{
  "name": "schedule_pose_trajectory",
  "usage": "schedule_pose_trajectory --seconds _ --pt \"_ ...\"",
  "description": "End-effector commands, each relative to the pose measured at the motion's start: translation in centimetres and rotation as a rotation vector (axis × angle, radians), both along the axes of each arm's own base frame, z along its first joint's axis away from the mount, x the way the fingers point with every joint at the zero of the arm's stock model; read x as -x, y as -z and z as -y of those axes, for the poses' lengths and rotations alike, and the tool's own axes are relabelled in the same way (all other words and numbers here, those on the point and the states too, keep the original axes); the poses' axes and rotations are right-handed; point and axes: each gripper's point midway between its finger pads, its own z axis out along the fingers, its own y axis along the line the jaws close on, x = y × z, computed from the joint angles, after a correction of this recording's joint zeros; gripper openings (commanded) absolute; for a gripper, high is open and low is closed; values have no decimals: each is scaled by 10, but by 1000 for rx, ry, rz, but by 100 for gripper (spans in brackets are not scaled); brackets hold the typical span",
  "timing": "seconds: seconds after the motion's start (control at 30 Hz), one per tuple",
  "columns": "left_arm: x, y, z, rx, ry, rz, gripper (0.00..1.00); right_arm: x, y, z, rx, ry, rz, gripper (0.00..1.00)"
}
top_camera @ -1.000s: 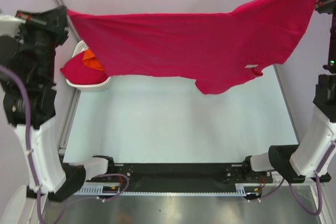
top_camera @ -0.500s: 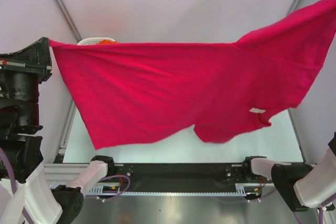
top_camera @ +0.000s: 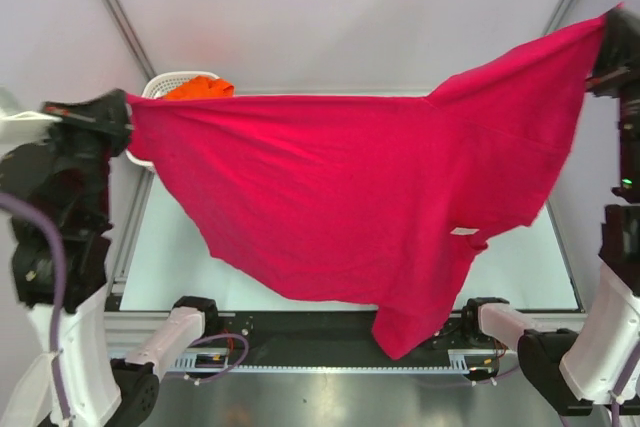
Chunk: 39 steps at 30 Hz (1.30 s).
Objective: Fold and stack the t-shirts
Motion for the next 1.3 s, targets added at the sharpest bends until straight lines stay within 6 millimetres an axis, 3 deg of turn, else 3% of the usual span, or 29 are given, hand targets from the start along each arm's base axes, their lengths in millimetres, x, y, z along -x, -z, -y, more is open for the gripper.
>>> schedule_pose_trajectory --seconds 0.0,0.03,0.07,0.17,0.2,0.27,0.3,0.33,0.37,0.43,0.53,0.57,0.6,0.63,0.67,0.73,0.77,0.83,0.87,0.9,0.93,0.97,1.0,1.03,1.07,1.1,1.13,1.2,1.27 --pt "-44 72 -12 1 -91 -150 0 -38 52 18 -6 101 -118 0" --pt "-51 85 -11 4 -92 -168 0 -37 51 19 -10 105 -87 0" --pt "-65 108 -10 15 -97 -204 0 -61 80 18 -7 105 -157 0" --pt "-94 144 -6 18 -90 -265 0 -94 110 15 -6 89 -208 0" --pt "-106 156 -4 16 -89 -290 0 -115 140 14 -7 84 -272 0" --pt "-126 175 -3 17 -94 -313 0 -142 157 13 -7 77 -277 0" --pt "-133 181 -3 16 -102 -319 0 -162 187 11 -3 68 -334 0" --pt "-149 197 -3 9 -109 -354 0 -172 187 9 -10 59 -305 0" --pt "-159 205 -3 8 -117 -354 0 -185 202 8 -18 56 -329 0" --pt "-184 233 -4 -4 -137 -413 0 -222 236 5 -20 43 -376 0" --pt "-215 254 -1 -11 -139 -430 0 -272 288 2 -21 43 -453 0" --pt "-237 275 1 -20 -136 -458 0 -284 303 0 -22 40 -477 0" --pt "-247 280 3 -20 -133 -461 0 -295 314 -1 -23 35 -492 0" --pt "-258 291 5 -20 -129 -480 0 -319 344 -3 -24 33 -538 0" --pt "-277 313 8 -23 -125 -512 0 -329 350 -4 -23 30 -541 0" --pt "-300 324 10 -25 -124 -523 0 -359 390 -6 -30 26 -600 0" --pt "-310 330 10 -33 -131 -530 0 -370 401 -7 -28 22 -614 0" --pt "-336 348 11 -39 -138 -556 0 -390 401 -11 -27 6 -602 0" --pt "-344 355 11 -50 -143 -566 0 -404 429 -12 -22 0 -651 0" --pt "-358 362 12 -53 -143 -570 0 -415 417 -13 -17 -6 -623 0" --pt "-365 368 13 -57 -139 -575 0 -422 427 -14 -14 -10 -644 0" --pt "-372 371 14 -61 -138 -576 0 -432 448 -14 -10 -12 -681 0" --pt "-382 362 16 -57 -134 -554 0 -439 453 -17 -6 -19 -687 0" --pt "-390 383 17 -65 -134 -590 0 -446 446 -18 -5 -25 -680 0" --pt "-394 388 16 -66 -138 -604 0 -451 445 -18 -3 -28 -677 0" --pt "-401 384 16 -59 -144 -593 0 -459 462 -18 -1 -32 -706 0" --pt "-405 396 16 -61 -151 -613 0 -464 452 -17 0 -30 -694 0" --pt "-408 399 14 -52 -169 -613 0 -470 469 -17 1 -32 -732 0" --pt "-409 408 13 -40 -179 -619 0 -474 468 -16 -4 -34 -726 0"
